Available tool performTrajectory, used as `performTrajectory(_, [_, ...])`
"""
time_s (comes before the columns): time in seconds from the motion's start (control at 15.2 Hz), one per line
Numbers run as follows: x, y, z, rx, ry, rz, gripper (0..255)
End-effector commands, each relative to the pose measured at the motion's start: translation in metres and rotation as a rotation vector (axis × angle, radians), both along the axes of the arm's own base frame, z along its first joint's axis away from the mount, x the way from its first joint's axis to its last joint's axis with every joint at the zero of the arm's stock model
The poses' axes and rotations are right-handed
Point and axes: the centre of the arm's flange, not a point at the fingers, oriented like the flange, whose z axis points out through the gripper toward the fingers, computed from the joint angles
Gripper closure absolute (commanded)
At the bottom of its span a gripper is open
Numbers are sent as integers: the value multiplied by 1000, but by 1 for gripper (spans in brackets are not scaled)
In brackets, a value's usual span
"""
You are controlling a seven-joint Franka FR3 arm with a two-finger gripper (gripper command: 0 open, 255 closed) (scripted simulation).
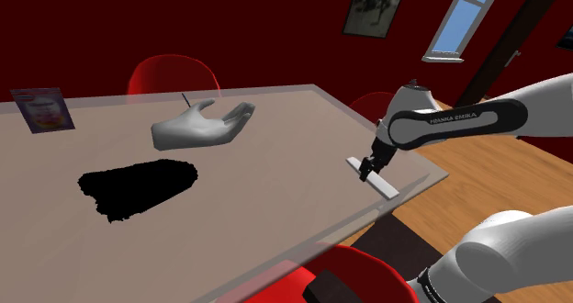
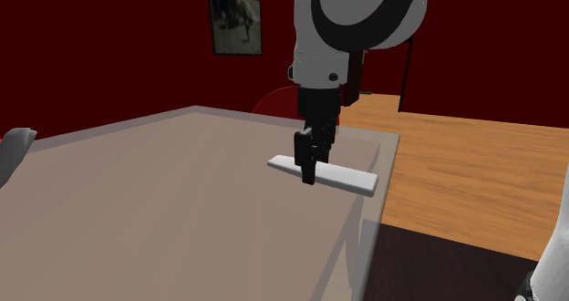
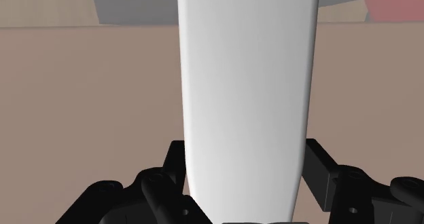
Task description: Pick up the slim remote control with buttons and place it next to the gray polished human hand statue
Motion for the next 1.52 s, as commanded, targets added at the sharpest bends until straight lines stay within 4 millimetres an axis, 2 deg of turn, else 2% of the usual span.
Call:
performTrajectory(0.0, [-2, 0, 11, 0, 0, 0, 255])
performTrajectory(1.45, [-2, 0, 127, 0, 0, 0, 255])
